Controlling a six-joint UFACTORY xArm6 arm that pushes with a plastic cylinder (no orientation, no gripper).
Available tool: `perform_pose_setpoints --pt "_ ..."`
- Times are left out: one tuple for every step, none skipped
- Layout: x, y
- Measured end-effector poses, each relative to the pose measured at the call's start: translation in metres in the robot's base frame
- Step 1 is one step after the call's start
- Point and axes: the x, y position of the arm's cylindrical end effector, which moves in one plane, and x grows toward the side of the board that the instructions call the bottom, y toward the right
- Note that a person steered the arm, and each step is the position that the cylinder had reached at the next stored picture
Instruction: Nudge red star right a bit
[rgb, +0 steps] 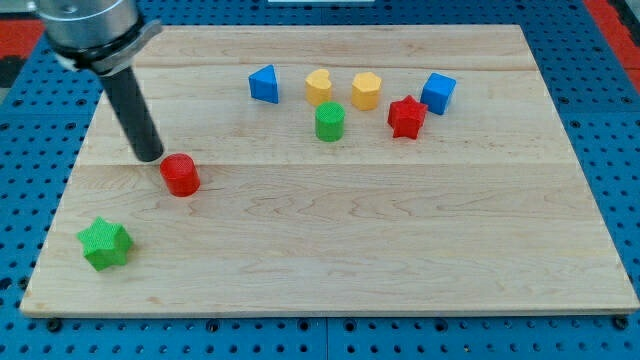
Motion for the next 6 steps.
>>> perform_pose_setpoints --pt "0.016 0.064" --pt "0.008 0.035" --pt "-0.030 0.125" --pt "-0.003 0.250" --pt "-0.024 0.281" --pt "-0.071 0.269"
